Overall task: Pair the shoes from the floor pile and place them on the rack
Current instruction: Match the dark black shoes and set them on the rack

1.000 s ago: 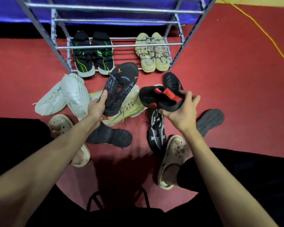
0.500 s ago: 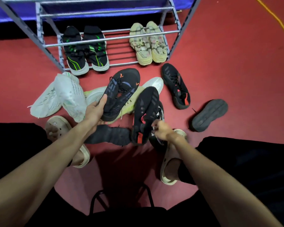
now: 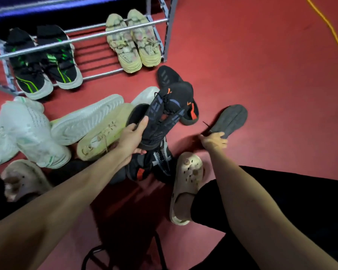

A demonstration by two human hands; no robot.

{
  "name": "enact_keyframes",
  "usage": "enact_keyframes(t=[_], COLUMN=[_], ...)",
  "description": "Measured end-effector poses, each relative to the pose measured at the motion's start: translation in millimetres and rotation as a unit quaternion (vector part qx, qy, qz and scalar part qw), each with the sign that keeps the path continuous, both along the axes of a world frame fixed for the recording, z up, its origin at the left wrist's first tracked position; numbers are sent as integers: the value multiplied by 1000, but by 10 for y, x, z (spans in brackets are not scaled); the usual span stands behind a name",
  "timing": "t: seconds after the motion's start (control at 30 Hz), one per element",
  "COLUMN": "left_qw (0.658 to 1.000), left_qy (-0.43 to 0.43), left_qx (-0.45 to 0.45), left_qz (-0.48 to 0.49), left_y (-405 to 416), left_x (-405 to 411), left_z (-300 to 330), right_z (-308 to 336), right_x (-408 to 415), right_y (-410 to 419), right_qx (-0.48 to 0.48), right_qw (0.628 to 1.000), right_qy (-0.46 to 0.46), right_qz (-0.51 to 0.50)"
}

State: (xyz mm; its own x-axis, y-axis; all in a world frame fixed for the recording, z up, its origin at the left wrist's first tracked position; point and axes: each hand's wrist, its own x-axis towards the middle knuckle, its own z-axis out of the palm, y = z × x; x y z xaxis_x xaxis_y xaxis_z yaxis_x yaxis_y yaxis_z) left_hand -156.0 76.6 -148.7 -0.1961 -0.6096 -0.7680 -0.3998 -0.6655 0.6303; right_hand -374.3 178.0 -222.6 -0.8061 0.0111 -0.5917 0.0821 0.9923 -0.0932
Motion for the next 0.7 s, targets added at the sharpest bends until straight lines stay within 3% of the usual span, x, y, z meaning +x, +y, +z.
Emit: enact_keyframes(t=[0.23,0.33,0.37,0.43,0.47,0.5,0.7], left_qw=[998,998,998,998,998,999,998], left_qy=[-42,-49,-50,-46,-43,-40,-33], left_qx=[-12,-14,-16,-16,-15,-18,-51], left_qz=[-47,-41,-40,-37,-33,-28,-12], left_y=[9,5,2,-7,-9,-9,-23], left_x=[-75,-42,-38,-29,-27,-26,34], left_z=[-193,-180,-169,-148,-129,-110,-26], right_z=[-316,-286,-259,-157,-104,-95,-43], right_x=[-94,-139,-152,-113,-73,-18,310], right_y=[74,158,168,168,175,188,313], right_qx=[22,-130,-237,-413,-447,-457,-470], right_qw=[995,970,932,807,767,753,777], right_qy=[79,95,91,7,-35,-57,-113], right_qz=[-66,-180,-258,-421,-459,-471,-404])
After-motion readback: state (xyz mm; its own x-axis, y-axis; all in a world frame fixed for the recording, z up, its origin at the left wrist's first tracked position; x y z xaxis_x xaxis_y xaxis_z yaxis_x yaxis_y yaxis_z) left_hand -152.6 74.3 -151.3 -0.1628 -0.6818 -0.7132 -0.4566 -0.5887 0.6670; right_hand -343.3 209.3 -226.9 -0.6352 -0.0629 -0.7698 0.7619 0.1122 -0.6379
